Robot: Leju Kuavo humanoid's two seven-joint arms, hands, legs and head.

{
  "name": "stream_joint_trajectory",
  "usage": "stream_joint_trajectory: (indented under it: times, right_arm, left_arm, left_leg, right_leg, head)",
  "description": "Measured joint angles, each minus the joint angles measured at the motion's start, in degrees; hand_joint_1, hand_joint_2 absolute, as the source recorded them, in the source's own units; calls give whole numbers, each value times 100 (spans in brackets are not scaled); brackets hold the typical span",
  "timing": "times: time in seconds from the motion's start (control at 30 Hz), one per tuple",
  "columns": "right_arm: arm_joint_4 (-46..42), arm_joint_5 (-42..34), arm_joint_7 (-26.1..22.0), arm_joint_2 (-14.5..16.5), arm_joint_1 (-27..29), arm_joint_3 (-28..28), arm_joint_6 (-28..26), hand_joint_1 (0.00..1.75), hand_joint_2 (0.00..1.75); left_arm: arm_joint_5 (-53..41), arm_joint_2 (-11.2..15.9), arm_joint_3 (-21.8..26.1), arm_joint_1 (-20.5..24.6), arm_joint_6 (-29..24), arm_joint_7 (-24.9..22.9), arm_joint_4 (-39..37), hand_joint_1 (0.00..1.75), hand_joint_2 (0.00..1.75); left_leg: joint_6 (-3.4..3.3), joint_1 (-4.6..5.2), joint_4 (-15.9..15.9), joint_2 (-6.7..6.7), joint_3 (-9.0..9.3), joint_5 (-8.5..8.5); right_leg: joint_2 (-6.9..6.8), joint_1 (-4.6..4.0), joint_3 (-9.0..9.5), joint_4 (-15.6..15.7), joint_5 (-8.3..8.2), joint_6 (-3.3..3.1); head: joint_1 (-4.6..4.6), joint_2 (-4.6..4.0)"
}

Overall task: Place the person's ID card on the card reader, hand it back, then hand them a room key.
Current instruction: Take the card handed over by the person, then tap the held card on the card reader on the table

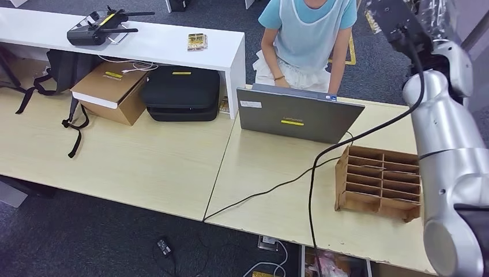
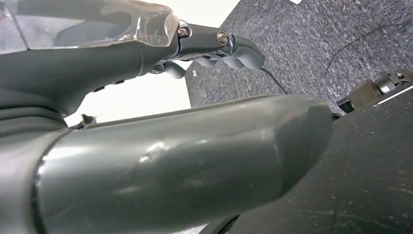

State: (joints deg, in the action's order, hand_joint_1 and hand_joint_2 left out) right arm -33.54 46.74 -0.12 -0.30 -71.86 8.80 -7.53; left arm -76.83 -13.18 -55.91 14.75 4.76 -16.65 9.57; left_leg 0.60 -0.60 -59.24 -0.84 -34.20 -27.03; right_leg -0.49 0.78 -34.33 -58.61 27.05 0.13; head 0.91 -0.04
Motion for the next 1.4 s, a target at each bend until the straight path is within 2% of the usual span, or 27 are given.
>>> stream_joint_trajectory:
  times: [0.1, 0.3, 0.5, 0.63, 0.83, 1.03, 1.2, 1.4]
  right_arm:
    - [264, -331, 131, -299, -244, -298, 536, 175, 175]
    - [664, -746, 266, -858, -392, -732, 1183, 175, 175]
    - [1002, -1181, 299, -1353, -369, -1023, 1826, 175, 175]
    - [1096, -1571, 34, -1755, -85, -1265, 2083, 175, 175]
    - [1072, -2110, -391, -2361, 783, -1603, 2195, 175, 175]
    - [1038, -2408, -371, -2805, 1569, -1810, 2131, 175, 175]
    - [1038, -2484, -314, -2965, 1891, -1875, 2016, 175, 175]
    - [1037, -2423, -292, -2982, 2186, -1881, 1746, 175, 175]
  left_arm:
    - [37, 2, 31, -12, 0, 0, 0, 0, 0]
    - [125, 9, 127, -43, 0, 0, 0, 0, 0]
    - [200, 11, 189, -61, 0, 0, 0, 0, 0]
    - [220, 11, 235, -79, 0, 0, 0, 0, 0]
    - [178, 13, 263, -92, 0, 0, 0, 0, 0]
    - [135, 17, 264, -98, 0, 0, 0, 0, 0]
    - [134, 26, 264, -138, 0, 0, 0, 0, 0]
    - [140, 28, 264, -152, 0, 0, 0, 0, 0]
  left_leg:
    - [0, 0, -1, -2, -1, -1]
    - [-1, -1, -1, -2, 0, -2]
    - [-1, -1, 0, -4, 1, -2]
    - [-2, -1, -1, -12, -1, -3]
    - [-10, 0, -2, -21, -4, -8]
    - [-12, 0, 0, -20, -7, -10]
    - [-12, -1, 2, -16, -5, -10]
    - [-12, 0, 3, -14, -6, -9]
  right_leg:
    - [-2, 0, 0, 1, 0, 0]
    - [-1, -1, -1, 2, 0, 0]
    - [-3, -2, -1, 2, 0, 0]
    - [-11, -2, 2, 5, 1, 1]
    - [-21, -1, 5, 12, 2, 3]
    - [-19, -1, 2, 11, 3, 3]
    - [-16, -2, 1, 9, 3, 3]
    - [-16, -1, 2, 6, 3, 3]
  head:
    - [1, 0]
    - [1, 0]
    - [1, 0]
    - [1, 0]
    - [1, 0]
    - [1, 0]
    - [2, 0]
    - [2, 0]
